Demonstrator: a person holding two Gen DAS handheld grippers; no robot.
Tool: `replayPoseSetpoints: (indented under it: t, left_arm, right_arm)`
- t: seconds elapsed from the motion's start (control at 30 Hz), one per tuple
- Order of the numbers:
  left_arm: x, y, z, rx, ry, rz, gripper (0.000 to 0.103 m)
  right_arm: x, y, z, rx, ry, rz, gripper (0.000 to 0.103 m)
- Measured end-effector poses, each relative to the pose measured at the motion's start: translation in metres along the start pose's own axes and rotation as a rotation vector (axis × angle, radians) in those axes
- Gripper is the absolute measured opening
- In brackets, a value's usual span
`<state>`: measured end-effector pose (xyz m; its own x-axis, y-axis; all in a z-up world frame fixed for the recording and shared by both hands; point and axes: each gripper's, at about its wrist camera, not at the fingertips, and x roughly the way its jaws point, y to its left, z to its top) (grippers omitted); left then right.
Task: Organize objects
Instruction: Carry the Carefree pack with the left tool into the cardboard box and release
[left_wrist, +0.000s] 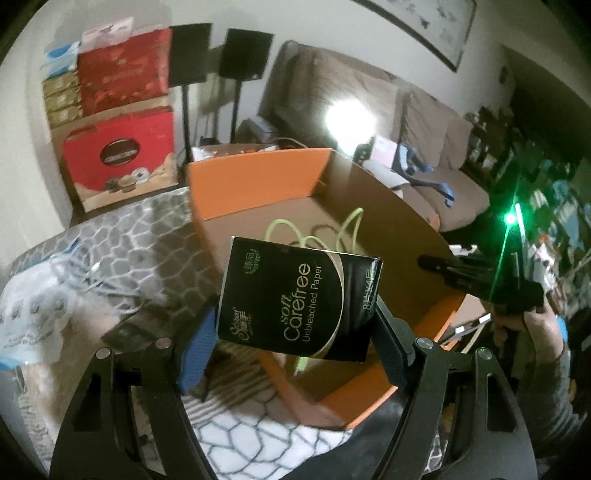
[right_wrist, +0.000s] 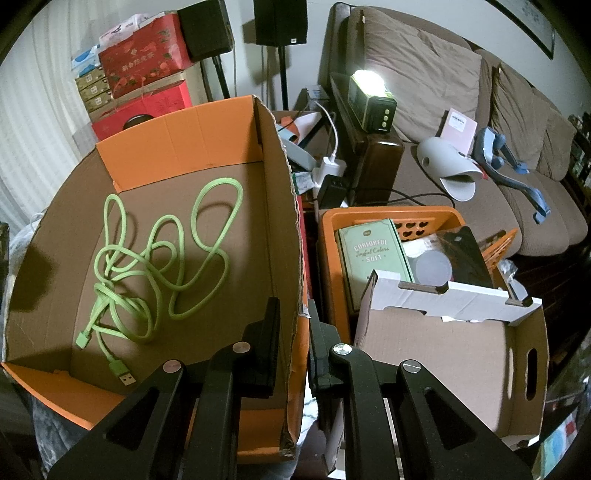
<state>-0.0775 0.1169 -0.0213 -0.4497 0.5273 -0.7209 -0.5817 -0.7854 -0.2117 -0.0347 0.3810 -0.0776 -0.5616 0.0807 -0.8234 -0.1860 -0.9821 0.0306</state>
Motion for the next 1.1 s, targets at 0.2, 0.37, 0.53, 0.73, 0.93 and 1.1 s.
replayPoseSetpoints:
  t: [0.2,0.37,0.53,0.73,0.93,1.1]
  left_arm:
    - [0.019,-0.021,0.0,0.047,0.032,-0.002,0.074]
    - [0.032,-0.032,-0.004,0.074,0.057,0.0,0.074]
    - [0.041,-0.039,-0.007,0.097,0.083,0.015,0.076]
    - [0.033,-0.029,-0.002,0.021,0.066,-0.035,0.091]
    - [0.01,-0.001,0.007,-0.087,0.037,-0.06,0.094]
    - [-0.009,0.028,0.011,-0.154,0.022,-0.002,0.094]
  right_arm:
    - [0.0,0.0,0.0,0.001,0.0,0.0,0.011]
    - [0.0,0.0,0.0,0.0,0.0,0.0,0.011]
    - [0.0,0.0,0.0,0.0,0.0,0.0,0.011]
    - [0.0,0.0,0.0,0.0,0.0,0.001,0.011]
    - [0.0,0.0,0.0,0.001,0.0,0.0,0.011]
    - [0.0,0.0,0.0,0.0,-0.001,0.001,0.011]
